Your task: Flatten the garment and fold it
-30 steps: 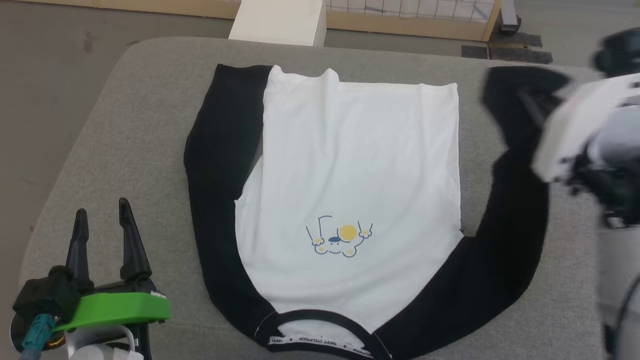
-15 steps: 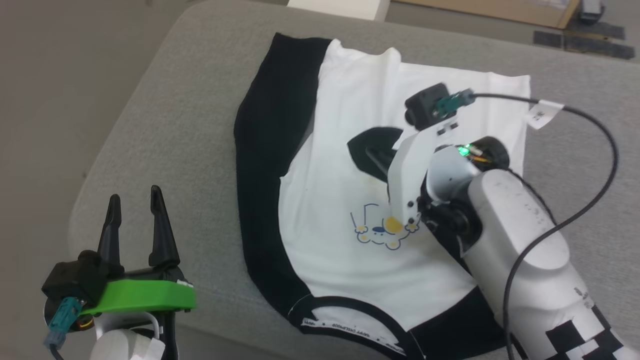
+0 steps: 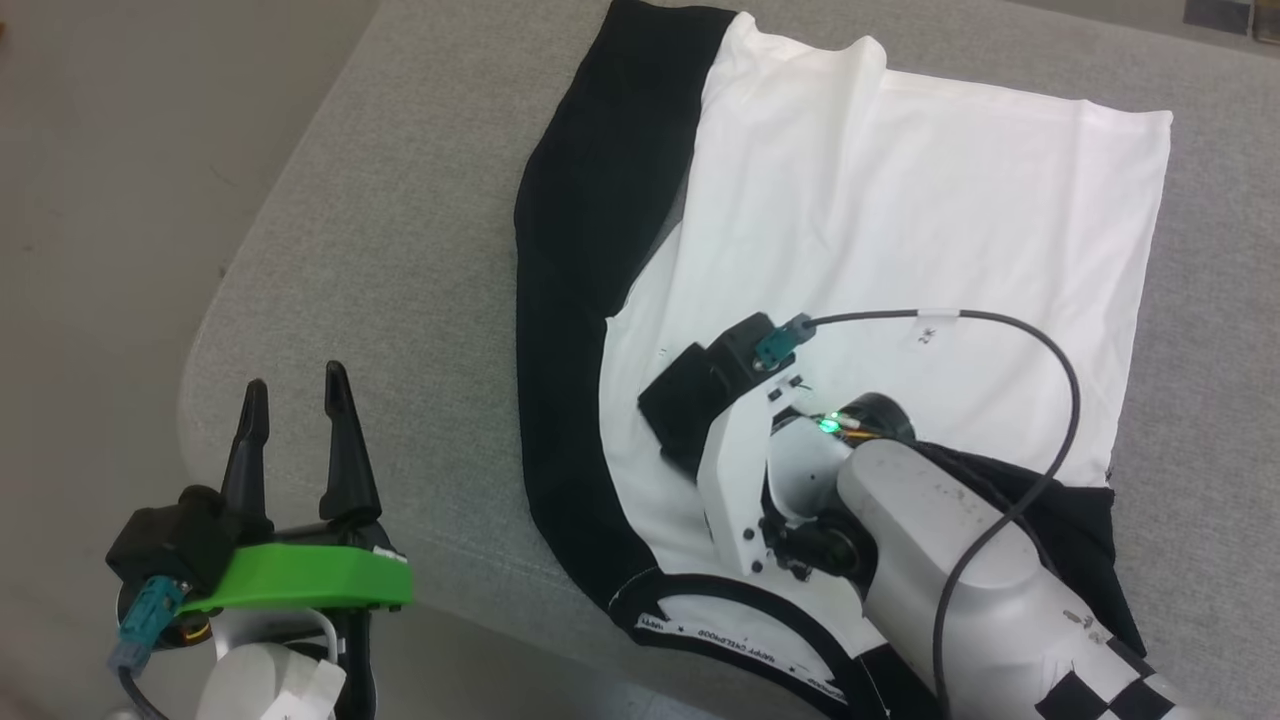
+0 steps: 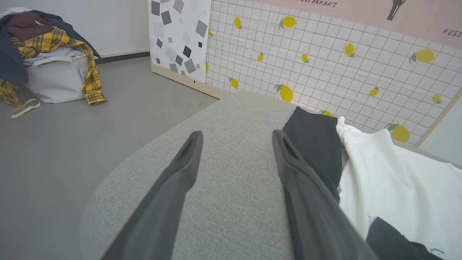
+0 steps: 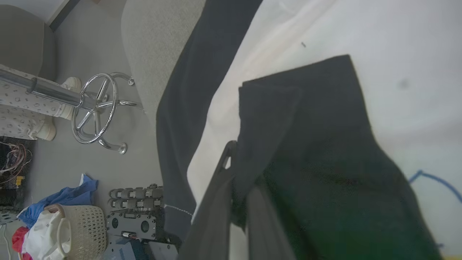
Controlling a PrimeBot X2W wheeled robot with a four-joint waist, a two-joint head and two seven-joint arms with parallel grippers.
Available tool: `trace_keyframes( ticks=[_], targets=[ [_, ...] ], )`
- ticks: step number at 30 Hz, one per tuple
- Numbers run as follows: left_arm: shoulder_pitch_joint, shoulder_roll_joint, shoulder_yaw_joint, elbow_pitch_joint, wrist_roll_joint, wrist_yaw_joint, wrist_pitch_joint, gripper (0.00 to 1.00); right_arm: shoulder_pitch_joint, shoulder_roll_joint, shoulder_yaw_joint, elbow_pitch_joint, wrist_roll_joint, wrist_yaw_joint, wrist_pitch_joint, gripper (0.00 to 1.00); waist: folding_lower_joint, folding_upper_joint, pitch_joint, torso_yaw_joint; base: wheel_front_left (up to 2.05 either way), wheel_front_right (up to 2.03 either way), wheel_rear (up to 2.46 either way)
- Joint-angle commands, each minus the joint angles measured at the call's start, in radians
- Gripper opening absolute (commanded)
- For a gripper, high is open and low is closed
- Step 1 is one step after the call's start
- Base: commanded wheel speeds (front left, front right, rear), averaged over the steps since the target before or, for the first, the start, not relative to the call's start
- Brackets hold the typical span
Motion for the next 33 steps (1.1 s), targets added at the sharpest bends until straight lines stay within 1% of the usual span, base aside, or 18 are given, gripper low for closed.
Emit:
trace_keyframes(
  ticks=[1, 2, 3, 7, 10, 12, 14, 16, 18, 21, 24, 26, 30, 31, 33],
  targets=[
    [-0.022, -0.002, -0.004, 0.003, 0.0, 0.005, -0.005, 1.0, -0.014, -0.001, 0.02, 0.003, 0.025, -0.001, -0.004, 0.0, 0.0, 0.0, -0.003, -0.008, 0.0, 0.0, 0.0],
    [-0.023, -0.002, -0.005, 0.004, 0.001, 0.005, -0.005, 1.0, -0.018, -0.001, 0.032, -0.003, 0.042, -0.001, -0.012, 0.29, 0.0, 0.0, -0.006, -0.012, 0.0, 0.0, 0.0],
    [-0.024, -0.002, -0.004, 0.005, 0.003, 0.005, -0.005, 1.0, -0.024, -0.001, 0.044, -0.008, 0.064, -0.001, -0.02, 1.0, 0.0, 0.0, -0.008, -0.018, 0.0, 0.0, 0.0],
    [-0.02, -0.002, 0.006, 0.013, 0.012, -0.001, -0.005, 1.0, -0.055, -0.001, 0.075, -0.044, 0.14, -0.001, -0.06, 1.0, 0.0, 0.0, -0.034, -0.045, 0.0, 0.0, 0.0],
    [-0.01, -0.002, 0.016, 0.018, 0.023, -0.007, -0.005, 1.0, -0.087, -0.001, 0.075, -0.068, 0.177, -0.001, -0.087, 1.0, 0.0, 0.0, -0.059, -0.07, 0.0, 0.0, 0.0],
    [-0.001, -0.002, 0.025, 0.02, 0.031, -0.01, -0.005, 1.0, -0.105, -0.001, 0.053, -0.083, 0.196, -0.001, -0.109, 1.0, 0.0, 0.0, -0.08, -0.09, 0.0, 0.0, 0.0],
    [0.009, -0.002, 0.033, 0.022, 0.038, -0.014, -0.005, 1.0, -0.116, -0.001, 0.009, -0.093, 0.203, -0.001, -0.133, 1.0, 0.0, 0.0, -0.097, -0.113, 0.0, 0.0, 0.0],
    [0.02, -0.001, 0.04, 0.024, 0.042, -0.017, -0.005, 1.0, -0.116, -0.002, -0.064, -0.1, 0.196, -0.001, -0.176, 1.0, 0.0, 0.0, -0.115, -0.137, 0.0, 0.0, 0.0],
    [0.03, -0.001, 0.046, 0.026, 0.044, -0.018, -0.005, 1.0, -0.106, -0.021, -0.144, -0.111, 0.172, -0.001, -0.226, 1.0, 0.0, 0.0, -0.131, -0.159, 0.0, 0.0, 0.0],
    [0.047, 0.0, 0.053, 0.026, 0.048, -0.017, -0.005, 1.0, -0.068, -0.073, -0.268, -0.139, 0.109, -0.001, -0.293, 1.0, 0.0, 0.0, -0.152, -0.193, 0.0, 0.0, 0.0],
    [0.063, 0.0, 0.059, 0.028, 0.05, -0.014, -0.005, 1.0, -0.003, -0.11, -0.398, -0.168, 0.041, -0.001, -0.346, 1.0, 0.0, 0.0, -0.167, -0.223, 0.0, 0.0, 0.0],
    [0.071, 0.001, 0.064, 0.029, 0.048, -0.012, -0.005, 1.0, 0.049, -0.132, -0.48, -0.196, -0.03, -0.001, -0.375, 1.0, 0.0, 0.0, -0.174, -0.24, 0.0, 0.0, 0.0],
    [0.08, 0.001, 0.065, 0.028, 0.043, -0.006, -0.005, 1.0, 0.182, -0.115, -0.67, -0.272, -0.126, -0.001, -0.41, 1.0, 0.0, 0.0, -0.175, -0.267, 0.0, 0.0, 0.0],
    [0.081, 0.001, 0.063, 0.029, 0.038, -0.004, -0.004, 1.0, 0.277, -0.075, -0.797, -0.341, -0.18, -0.001, -0.384, 1.0, 0.0, 0.0, -0.167, -0.282, 0.0, 0.0, 0.0],
    [0.077, 0.001, 0.061, 0.032, 0.033, -0.004, -0.001, 1.0, 0.323, -0.049, -0.854, -0.392, -0.203, -0.001, -0.356, 1.0, 0.0, 0.0, -0.162, -0.289, 0.0, 0.0, 0.0]
  ],
)
